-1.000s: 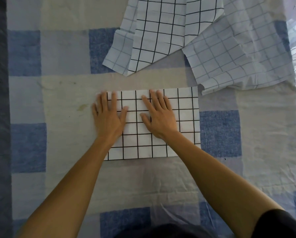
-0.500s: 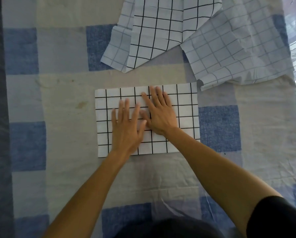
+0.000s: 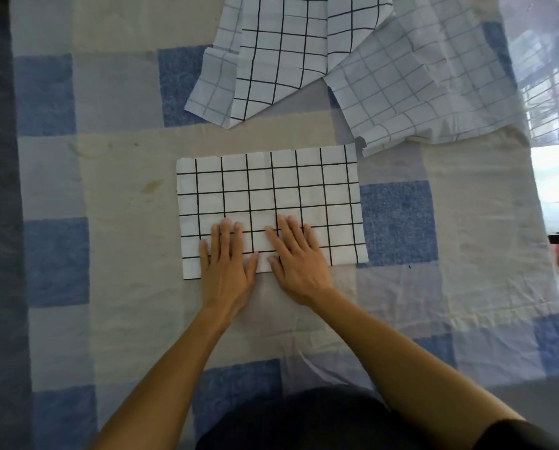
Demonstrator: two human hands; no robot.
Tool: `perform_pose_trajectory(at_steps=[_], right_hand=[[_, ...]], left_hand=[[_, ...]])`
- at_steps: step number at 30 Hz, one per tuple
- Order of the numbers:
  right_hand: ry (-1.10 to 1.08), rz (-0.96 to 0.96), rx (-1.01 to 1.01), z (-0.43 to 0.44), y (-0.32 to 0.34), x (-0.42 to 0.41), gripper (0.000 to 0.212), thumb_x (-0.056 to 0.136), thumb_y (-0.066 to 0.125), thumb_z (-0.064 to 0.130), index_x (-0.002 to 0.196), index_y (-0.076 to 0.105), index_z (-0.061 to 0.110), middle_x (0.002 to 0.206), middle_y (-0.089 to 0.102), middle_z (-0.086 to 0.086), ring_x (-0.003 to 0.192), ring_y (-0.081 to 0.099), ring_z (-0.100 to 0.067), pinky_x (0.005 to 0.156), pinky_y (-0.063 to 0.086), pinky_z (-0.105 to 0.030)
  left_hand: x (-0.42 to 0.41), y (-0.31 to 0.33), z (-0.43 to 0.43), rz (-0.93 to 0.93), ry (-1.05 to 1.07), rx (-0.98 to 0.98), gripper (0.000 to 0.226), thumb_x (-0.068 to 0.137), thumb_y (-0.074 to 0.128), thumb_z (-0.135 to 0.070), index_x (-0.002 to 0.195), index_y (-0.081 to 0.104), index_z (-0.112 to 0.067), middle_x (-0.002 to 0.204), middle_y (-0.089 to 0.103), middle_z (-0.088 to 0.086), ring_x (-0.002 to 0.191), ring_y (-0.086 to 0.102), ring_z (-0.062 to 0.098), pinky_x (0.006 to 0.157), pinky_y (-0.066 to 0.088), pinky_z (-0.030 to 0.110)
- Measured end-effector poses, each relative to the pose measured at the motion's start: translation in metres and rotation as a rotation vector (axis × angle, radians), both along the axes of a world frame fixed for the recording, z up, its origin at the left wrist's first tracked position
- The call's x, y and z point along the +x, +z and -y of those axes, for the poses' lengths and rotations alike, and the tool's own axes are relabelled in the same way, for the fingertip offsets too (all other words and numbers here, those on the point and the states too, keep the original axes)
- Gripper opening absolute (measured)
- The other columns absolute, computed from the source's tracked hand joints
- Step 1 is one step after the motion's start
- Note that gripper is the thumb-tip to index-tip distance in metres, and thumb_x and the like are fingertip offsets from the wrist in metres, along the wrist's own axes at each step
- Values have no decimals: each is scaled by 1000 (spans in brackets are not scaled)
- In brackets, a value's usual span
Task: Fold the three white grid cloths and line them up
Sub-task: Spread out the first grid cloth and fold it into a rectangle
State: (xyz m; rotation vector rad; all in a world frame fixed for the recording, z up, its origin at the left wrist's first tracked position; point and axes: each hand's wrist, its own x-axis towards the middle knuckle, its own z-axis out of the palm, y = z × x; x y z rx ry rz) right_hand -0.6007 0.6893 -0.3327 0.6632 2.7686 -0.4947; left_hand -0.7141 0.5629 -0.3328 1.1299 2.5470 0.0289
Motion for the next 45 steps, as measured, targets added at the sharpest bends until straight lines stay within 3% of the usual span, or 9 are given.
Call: perform_pose_trajectory(at_steps=[6,9,20,26,32,35,39,42,45], right_hand=[[-66,82,60,-25,6,28,62,98,13,57,151,-5,31,159,-14,-3,145,-20,-22,117,-10,-41],[-134,125,60,-47,9,55,63,96,9,60,150,-10,33,158,-17,-2,144,-22,-20,117,-13,-39],[-141,78,-2,-34,24,47,64,93,2,57,148,-12,30,157,-21,-6,141,-28,-20,114,-20,-39],[-159,94,-31,-35,15,49,63,94,4,58,148,-13,30,157,-21,-5,142,-27,-19,116,-16,-38],[-161,80,18,-29,15,46,60,97,10,48,151,-3,26,158,-14,-7,144,-21,-22,115,-16,-44],[-52,24,-4,-17,20,35,57,100,15,41,151,-2,21,158,-14,-8,144,-20,-22,116,-14,-43],[83,13,-71,4,15,20,57,101,13,46,151,-4,24,158,-14,-6,144,-22,-19,117,-11,-42],[32,83,-30,-4,10,34,58,99,9,53,150,-8,33,158,-17,-3,142,-26,-19,116,-13,-41],[-88,123,13,-28,11,69,60,97,8,59,149,-12,36,157,-21,-2,142,-26,-19,115,-15,-38]], left_hand=[[-13,3,11,34,105,-32,74,94,10,-62,149,-13,-19,156,-18,5,142,-23,19,116,-10,42],[-17,6,21,51,166,-45,76,92,14,-61,148,-15,-18,157,-15,7,143,-20,20,117,-7,44],[-10,9,21,56,231,-27,79,93,14,-57,149,-7,-6,158,-10,14,145,-10,28,115,-3,53],[-13,6,25,-10,201,8,75,96,20,-55,150,-5,-8,157,-7,14,145,-8,28,115,-6,50],[10,7,8,15,-86,155,61,99,27,-37,151,4,-15,158,1,13,146,0,25,116,3,48],[27,1,3,51,-29,91,63,99,26,-44,151,2,-17,158,-2,11,146,-3,24,116,-1,47],[28,-3,4,25,5,5,66,97,20,-54,152,2,-21,159,-3,7,146,-6,21,115,-8,47],[17,-1,14,15,59,-19,69,94,14,-61,151,-2,-25,158,-9,4,145,-12,20,114,-16,44],[1,0,33,38,121,-46,72,91,7,-64,149,-12,-24,156,-19,3,142,-21,19,115,-12,46]])
